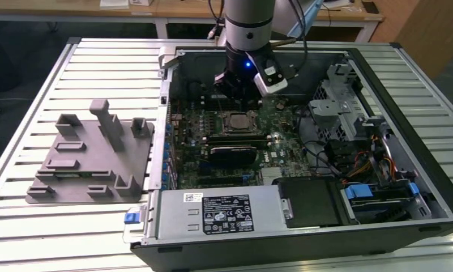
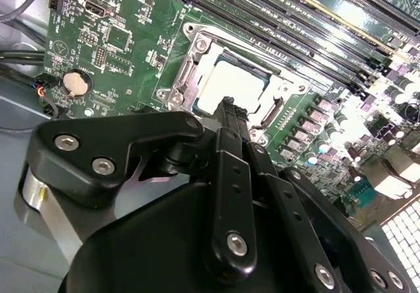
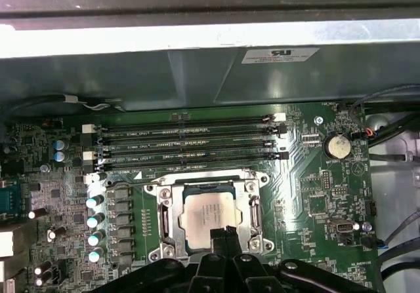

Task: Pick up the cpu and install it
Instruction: 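Install the first cpu locking lever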

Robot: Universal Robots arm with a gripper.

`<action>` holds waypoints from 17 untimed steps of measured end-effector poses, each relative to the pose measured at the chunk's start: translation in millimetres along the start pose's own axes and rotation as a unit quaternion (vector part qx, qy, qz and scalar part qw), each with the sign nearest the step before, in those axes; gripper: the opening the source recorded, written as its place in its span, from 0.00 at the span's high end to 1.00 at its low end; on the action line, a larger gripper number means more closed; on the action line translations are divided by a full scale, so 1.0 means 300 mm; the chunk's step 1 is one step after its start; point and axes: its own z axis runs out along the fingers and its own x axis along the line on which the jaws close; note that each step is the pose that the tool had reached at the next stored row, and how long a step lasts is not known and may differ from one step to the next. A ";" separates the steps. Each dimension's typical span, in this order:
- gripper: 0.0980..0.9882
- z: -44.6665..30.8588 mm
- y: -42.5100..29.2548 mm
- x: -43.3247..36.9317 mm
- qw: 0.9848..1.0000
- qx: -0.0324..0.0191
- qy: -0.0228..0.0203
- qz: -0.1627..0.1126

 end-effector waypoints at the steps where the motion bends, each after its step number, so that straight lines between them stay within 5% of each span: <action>1: 0.99 0.000 0.000 0.000 1.000 0.000 0.000 0.000; 9: 0.99 -0.002 -0.002 0.023 1.000 0.000 0.000 0.000; 17: 0.99 -0.006 -0.006 0.076 1.000 0.000 -0.001 0.000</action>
